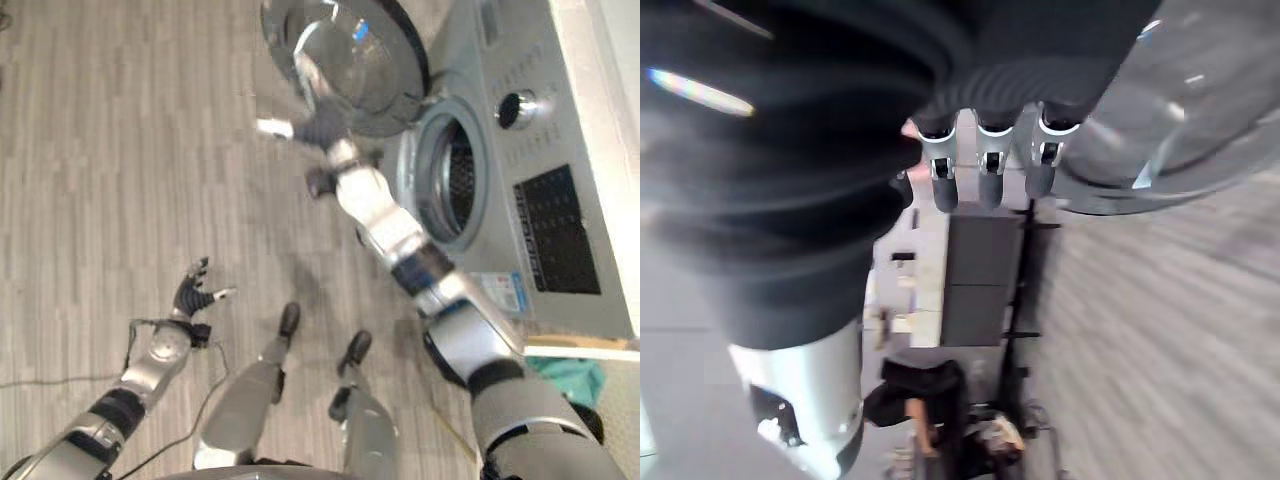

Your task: Grab the laundry basket,head to the washer,open it,put in the laundry and shut it.

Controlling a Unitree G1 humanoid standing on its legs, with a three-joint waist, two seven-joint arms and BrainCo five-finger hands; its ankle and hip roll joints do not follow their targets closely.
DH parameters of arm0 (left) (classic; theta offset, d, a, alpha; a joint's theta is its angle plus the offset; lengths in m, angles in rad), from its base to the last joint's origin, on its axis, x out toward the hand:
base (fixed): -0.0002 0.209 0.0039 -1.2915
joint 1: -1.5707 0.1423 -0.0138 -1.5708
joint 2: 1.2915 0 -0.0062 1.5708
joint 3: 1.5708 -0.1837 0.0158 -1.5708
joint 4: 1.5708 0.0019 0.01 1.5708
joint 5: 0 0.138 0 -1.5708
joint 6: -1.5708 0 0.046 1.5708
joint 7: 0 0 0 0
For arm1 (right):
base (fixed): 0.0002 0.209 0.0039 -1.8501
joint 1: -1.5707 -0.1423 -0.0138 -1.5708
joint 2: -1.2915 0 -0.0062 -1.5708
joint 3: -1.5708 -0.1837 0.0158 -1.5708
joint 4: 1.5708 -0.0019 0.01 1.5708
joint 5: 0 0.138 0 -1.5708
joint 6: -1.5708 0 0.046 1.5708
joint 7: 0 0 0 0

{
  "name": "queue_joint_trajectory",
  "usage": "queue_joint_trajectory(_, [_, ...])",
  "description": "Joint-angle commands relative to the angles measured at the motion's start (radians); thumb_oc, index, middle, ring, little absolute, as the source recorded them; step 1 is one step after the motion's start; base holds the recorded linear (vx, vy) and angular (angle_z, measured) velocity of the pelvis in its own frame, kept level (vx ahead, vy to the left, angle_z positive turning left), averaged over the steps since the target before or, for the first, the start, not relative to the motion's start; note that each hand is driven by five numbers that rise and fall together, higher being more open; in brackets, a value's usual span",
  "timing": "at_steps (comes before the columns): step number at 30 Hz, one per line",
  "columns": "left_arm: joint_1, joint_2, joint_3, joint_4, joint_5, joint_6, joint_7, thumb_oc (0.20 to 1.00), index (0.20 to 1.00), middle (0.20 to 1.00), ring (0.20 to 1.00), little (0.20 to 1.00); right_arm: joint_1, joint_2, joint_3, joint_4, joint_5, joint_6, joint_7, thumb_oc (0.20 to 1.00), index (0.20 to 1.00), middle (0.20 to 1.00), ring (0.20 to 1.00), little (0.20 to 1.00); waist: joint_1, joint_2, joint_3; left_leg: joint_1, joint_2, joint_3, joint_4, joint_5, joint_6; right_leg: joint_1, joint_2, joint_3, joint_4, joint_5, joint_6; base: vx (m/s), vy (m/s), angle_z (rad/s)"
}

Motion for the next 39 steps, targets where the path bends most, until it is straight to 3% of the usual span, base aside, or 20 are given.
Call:
queue_joint_trajectory(1, [-0.013, -0.005, 0.024, -0.018, 0.055, -0.016, 0.021, 1.000, 1.000, 1.000, 1.000, 1.000, 0.009, -0.014, 0.041, -0.063, -0.131, -0.039, 0.085, 1.000, 1.000, 1.000, 1.000, 1.000, -0.038, -0.035, -0.011, 0.013, 0.009, 0.034, 0.103, -0.146, 0.003, 0.015, -0.055, 0.045, -0.045, 0.005, 0.090, -0.01, 0.008, -0.74])
queue_joint_trajectory(2, [-0.013, -0.005, 0.024, -0.018, 0.055, -0.016, 0.021, 1.000, 1.000, 1.000, 1.000, 1.000, 0.009, -0.014, 0.041, -0.063, -0.131, -0.039, 0.085, 1.000, 1.000, 1.000, 1.000, 1.000, -0.039, -0.036, -0.012, 0.013, 0.008, 0.034, 0.103, -0.146, 0.003, 0.014, -0.056, 0.045, -0.045, 0.006, 0.090, -0.02, 0.001, -0.70])
queue_joint_trajectory(3, [-0.047, -0.009, 0.023, -0.024, 0.093, -0.009, 0.029, 1.000, 1.000, 1.000, 1.000, 1.000, 0.125, -0.025, 0.042, -0.106, -0.187, -0.041, 0.117, 1.000, 1.000, 1.000, 1.000, 1.000, -0.068, -0.039, -0.006, 0.013, 0.017, 0.058, 0.116, -0.155, 0.003, 0.002, -0.051, 0.063, -0.042, 0.009, 0.091, -0.02, -0.007, -0.77])
queue_joint_trajectory(7, [-0.168, -0.004, 0.008, 0.005, 0.146, -0.003, 0.065, 1.000, 1.000, 1.000, 1.000, 1.000, 0.251, -0.031, 0.042, -0.093, -0.286, -0.048, 0.128, 1.000, 1.000, 1.000, 1.000, 1.000, -0.128, -0.042, 0.001, 0.001, 0.033, 0.102, 0.139, -0.170, 0.002, -0.033, -0.042, 0.092, -0.028, 0.013, 0.091, -0.03, 0.010, -0.41])
queue_joint_trajectory(8, [-0.267, 0.018, 0.000, 0.057, 0.160, 0.009, 0.097, 1.000, 1.000, 1.000, 1.000, 1.000, 0.286, -0.036, 0.036, -0.070, -0.303, -0.049, 0.130, 1.000, 1.000, 1.000, 1.000, 1.000, -0.167, -0.045, 0.004, -0.014, 0.038, 0.122, 0.148, -0.169, 0.001, -0.059, -0.035, 0.104, -0.020, 0.018, 0.092, -0.04, 0.021, -0.81])
queue_joint_trajectory(10, [-0.319, 0.031, -0.003, 0.093, 0.163, 0.011, 0.107, 1.000, 1.000, 1.000, 1.000, 1.000, 0.308, -0.036, 0.028, -0.064, -0.301, -0.049, 0.128, 1.000, 1.000, 1.000, 1.000, 1.000, -0.182, -0.046, 0.005, -0.022, 0.040, 0.133, 0.150, -0.168, 0.000, -0.074, -0.033, 0.111, -0.015, 0.021, 0.092, -0.03, 0.019, -0.68])
queue_joint_trajectory(13, [-0.487, 0.110, -0.010, 0.241, 0.169, 0.030, 0.119, 1.000, 1.000, 1.000, 1.000, 1.000, 0.386, -0.049, -0.002, -0.055, -0.276, -0.061, 0.136, 1.000, 1.000, 1.000, 1.000, 1.000, -0.238, -0.050, 0.010, -0.041, 0.047, 0.153, 0.150, -0.159, -0.001, -0.107, -0.026, 0.121, -0.008, 0.030, 0.094, -0.02, 0.004, -0.31])
queue_joint_trajectory(14, [-0.489, 0.110, -0.011, 0.243, 0.168, 0.029, 0.118, 1.000, 1.000, 1.000, 1.000, 1.000, 0.386, -0.049, -0.003, -0.055, -0.276, -0.061, 0.136, 1.000, 1.000, 1.000, 1.000, 1.000, -0.238, -0.050, 0.010, -0.041, 0.047, 0.153, 0.150, -0.159, -0.001, -0.108, -0.026, 0.121, -0.007, 0.030, 0.094, 0.00, 0.022, -0.27])
queue_joint_trajectory(15, [-0.601, 0.201, -0.011, 0.389, 0.190, 0.046, 0.109, 1.000, 1.000, 1.000, 1.000, 1.000, 0.476, -0.069, -0.046, -0.046, -0.252, -0.077, 0.144, 1.000, 1.000, 1.000, 1.000, 1.000, -0.279, -0.050, 0.013, -0.055, 0.055, 0.170, 0.146, -0.153, -0.002, -0.134, -0.022, 0.125, -0.005, 0.041, 0.099, 0.00, 0.035, -0.25])
queue_joint_trajectory(21, [-0.614, 0.310, 0.053, 0.466, 0.189, 0.059, 0.113, 1.000, 1.000, 1.000, 1.000, 1.000, 0.582, -0.093, -0.112, -0.070, -0.223, -0.096, 0.158, 1.000, 1.000, 1.000, 1.000, 1.000, -0.304, -0.061, 0.016, -0.062, 0.067, 0.191, 0.148, -0.152, -0.004, -0.151, -0.008, 0.135, -0.010, 0.054, 0.103, 0.04, 0.009, -0.29])
queue_joint_trajectory(26, [-0.499, 0.373, 0.151, 0.485, 0.187, 0.060, 0.118, 1.000, 1.000, 1.000, 1.000, 1.000, 0.638, -0.124, -0.171, -0.120, -0.224, -0.107, 0.156, 1.000, 1.000, 1.000, 1.000, 1.000, -0.301, -0.062, 0.019, -0.058, 0.068, 0.188, 0.150, -0.156, -0.007, -0.146, -0.007, 0.135, -0.016, 0.058, 0.100, 0.04, 0.020, -0.14])
queue_joint_trajectory(33, [-0.380, 0.367, 0.264, 0.485, 0.159, 0.062, 0.166, 1.000, 1.000, 1.000, 1.000, 1.000, 0.670, -0.104, -0.240, -0.160, -0.172, -0.132, 0.126, 1.000, 1.000, 1.000, 1.000, 1.000, -0.283, -0.067, 0.024, -0.076, 0.060, 0.149, 0.176, -0.170, -0.005, -0.130, -0.019, 0.119, -0.022, 0.057, 0.099, 0.03, 0.034, 0.07])
queue_joint_trajectory(39, [-0.369, 0.400, 0.286, 0.483, 0.168, 0.066, 0.184, 1.000, 1.000, 1.000, 1.000, 1.000, 0.692, -0.100, -0.256, -0.169, -0.165, -0.138, 0.120, 1.000, 1.000, 1.000, 1.000, 1.000, -0.273, -0.076, 0.030, -0.091, 0.056, 0.129, 0.195, -0.178, -0.004, -0.121, -0.031, 0.105, -0.021, 0.057, 0.101, 0.00, 0.003, 0.24])
